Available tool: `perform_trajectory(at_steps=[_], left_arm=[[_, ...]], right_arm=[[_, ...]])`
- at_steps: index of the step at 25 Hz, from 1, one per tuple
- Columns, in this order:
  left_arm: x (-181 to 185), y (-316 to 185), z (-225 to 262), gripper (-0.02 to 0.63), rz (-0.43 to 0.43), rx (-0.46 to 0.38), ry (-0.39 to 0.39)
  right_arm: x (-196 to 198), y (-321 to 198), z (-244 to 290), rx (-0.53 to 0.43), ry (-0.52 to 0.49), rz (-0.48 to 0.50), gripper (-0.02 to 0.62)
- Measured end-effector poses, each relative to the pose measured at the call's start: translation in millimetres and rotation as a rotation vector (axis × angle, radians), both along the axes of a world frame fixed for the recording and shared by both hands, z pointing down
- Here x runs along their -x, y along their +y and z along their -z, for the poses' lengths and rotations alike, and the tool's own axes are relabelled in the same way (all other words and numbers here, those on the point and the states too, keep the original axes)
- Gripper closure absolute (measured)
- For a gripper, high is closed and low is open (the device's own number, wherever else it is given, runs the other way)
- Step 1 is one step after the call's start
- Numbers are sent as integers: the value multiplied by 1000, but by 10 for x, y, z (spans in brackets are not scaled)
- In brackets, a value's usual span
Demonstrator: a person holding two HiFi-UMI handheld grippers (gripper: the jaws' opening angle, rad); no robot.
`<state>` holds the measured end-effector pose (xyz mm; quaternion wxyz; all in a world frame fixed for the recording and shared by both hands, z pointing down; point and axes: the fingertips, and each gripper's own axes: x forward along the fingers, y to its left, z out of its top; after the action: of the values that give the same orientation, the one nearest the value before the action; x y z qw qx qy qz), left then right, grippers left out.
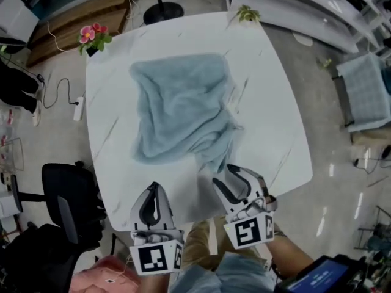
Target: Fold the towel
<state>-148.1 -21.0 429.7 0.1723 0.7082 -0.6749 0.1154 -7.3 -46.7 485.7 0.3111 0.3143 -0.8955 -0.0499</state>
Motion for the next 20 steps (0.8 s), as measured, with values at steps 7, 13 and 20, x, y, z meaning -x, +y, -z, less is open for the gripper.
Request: perform_trajectory(at_steps=[7, 13, 20], left_arm=[[-70, -115, -355, 597, -19, 63, 15], [132, -241, -559, 520, 41, 88, 19], [155, -314, -929, 359, 12, 205, -2]], right_arm=[[50, -115, -117, 24, 9, 16, 385], [32, -165, -110, 38, 1, 28, 385], [35, -156, -94, 37, 8, 52, 388]])
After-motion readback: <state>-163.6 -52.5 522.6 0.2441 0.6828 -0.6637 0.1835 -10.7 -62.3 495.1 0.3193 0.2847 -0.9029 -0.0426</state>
